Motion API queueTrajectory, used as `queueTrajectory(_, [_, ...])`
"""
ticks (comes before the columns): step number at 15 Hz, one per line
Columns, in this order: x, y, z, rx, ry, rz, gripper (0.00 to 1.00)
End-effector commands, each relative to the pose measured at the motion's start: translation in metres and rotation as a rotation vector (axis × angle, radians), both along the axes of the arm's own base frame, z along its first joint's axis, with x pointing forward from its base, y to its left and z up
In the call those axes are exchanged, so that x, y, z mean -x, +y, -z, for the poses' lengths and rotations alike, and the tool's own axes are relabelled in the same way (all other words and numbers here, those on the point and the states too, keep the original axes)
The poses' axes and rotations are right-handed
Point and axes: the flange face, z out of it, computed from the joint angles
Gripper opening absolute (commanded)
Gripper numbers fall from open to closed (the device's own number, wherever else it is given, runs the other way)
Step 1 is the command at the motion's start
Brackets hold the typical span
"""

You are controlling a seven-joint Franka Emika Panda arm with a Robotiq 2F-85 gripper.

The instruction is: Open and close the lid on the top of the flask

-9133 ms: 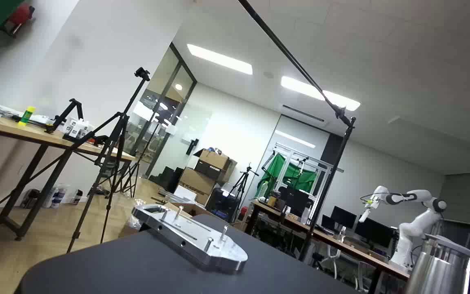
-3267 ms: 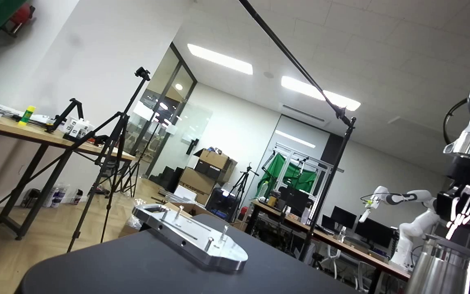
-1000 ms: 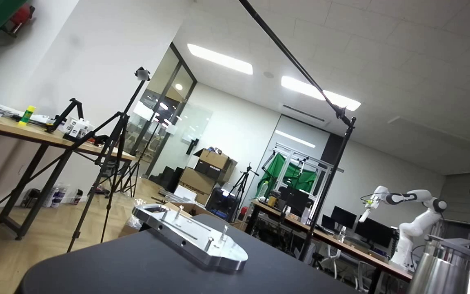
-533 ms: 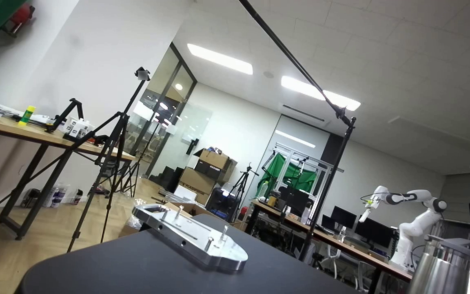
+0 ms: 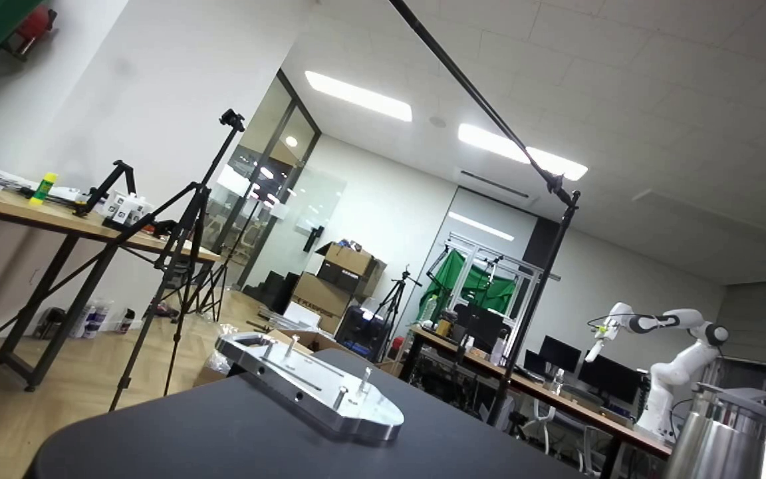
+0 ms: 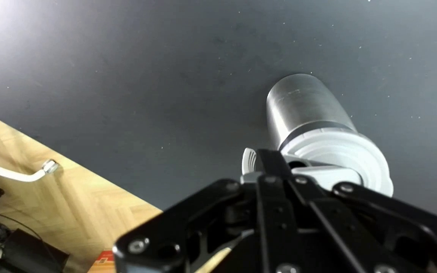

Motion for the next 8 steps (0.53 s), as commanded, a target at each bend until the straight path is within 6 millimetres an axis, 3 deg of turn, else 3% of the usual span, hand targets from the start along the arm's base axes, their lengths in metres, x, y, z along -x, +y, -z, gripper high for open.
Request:
queueTrajectory(1, [0.002,0.013,-0.022,-0.007,-0.013,0.001,0.00])
queueTrajectory(8, [0.001,0.036,-0.005,-0.038,-0.014,-0.025,0.00])
